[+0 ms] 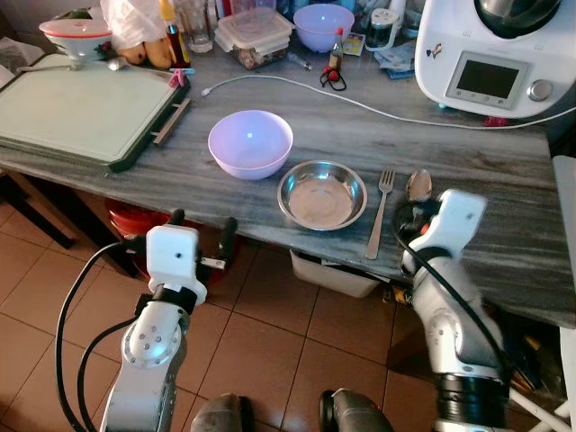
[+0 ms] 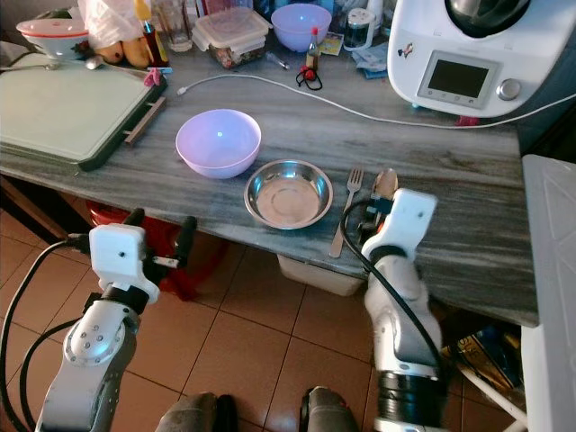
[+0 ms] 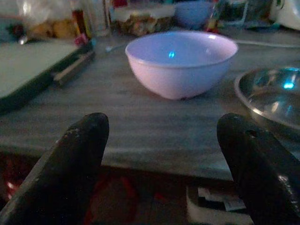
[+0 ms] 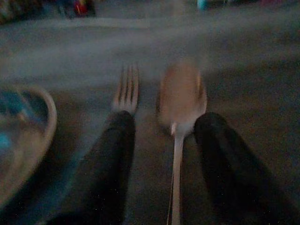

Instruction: Setting the table

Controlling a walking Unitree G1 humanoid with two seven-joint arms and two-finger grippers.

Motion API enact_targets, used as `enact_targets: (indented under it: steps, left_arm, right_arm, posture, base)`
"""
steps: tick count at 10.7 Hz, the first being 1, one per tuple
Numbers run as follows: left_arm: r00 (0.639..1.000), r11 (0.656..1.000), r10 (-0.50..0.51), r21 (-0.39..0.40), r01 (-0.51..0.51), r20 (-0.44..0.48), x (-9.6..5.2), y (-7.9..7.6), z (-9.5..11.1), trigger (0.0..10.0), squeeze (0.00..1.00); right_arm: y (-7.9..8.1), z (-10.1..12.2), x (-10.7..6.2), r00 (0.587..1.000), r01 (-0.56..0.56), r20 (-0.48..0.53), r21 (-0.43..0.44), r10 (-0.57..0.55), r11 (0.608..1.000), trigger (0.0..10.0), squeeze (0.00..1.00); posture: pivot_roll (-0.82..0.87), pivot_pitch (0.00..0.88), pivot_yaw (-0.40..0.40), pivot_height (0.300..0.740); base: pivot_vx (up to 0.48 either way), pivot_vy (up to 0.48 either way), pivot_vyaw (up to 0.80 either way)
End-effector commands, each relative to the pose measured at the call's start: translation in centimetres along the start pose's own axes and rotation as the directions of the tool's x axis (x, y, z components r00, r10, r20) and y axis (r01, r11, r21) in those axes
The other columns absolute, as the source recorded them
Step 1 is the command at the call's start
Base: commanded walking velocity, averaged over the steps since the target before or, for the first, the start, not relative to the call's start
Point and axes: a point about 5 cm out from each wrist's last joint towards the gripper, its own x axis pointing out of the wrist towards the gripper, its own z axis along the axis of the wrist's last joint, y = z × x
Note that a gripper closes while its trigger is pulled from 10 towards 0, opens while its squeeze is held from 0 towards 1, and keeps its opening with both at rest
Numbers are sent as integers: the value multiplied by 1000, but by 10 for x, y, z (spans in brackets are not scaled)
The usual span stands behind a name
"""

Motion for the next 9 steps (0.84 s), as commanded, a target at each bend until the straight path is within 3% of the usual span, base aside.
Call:
enact_targets:
  steps: [1, 6, 7, 8, 9]
  left_arm:
    - [999, 1000, 19, 10, -19, -47, -5, 6, -9, 10000, 0]
    - [998, 999, 49, 3, -49, -38, 2, 8, -10, 10000, 0]
    - [998, 999, 53, -1, -53, -36, 3, 8, -10, 10000, 0]
    - [998, 999, 51, -2, -51, -39, 2, 8, -11, 10000, 0]
    - [998, 999, 50, -2, -50, -44, 0, 8, -13, 10000, 0]
  right_arm:
    - [1, 11, -8, 996, -28, 78, -32, 31, 999, 10000, 1000]
    - [-1, 6, -17, 994, -38, 100, -79, 46, 996, 10000, 1000]
    - [-1, 6, -15, 994, -39, 103, -77, 47, 996, 10000, 345]
    - [-1, 6, -15, 994, -38, 103, -80, 46, 996, 10000, 0]
    - [-1, 4, -15, 994, -35, 101, -78, 43, 996, 10000, 0]
  posture:
    - [-8, 122, 33, 740]
    - [-18, 63, 25, 740]
    - [-21, 53, 30, 740]
    - [-20, 51, 33, 740]
    - [-22, 48, 33, 740]
  base:
    - [0, 0, 0]
    - [-49, 0, 0]
    - [-270, 0, 0]
    - [-270, 0, 0]
    - [-277, 0, 0]
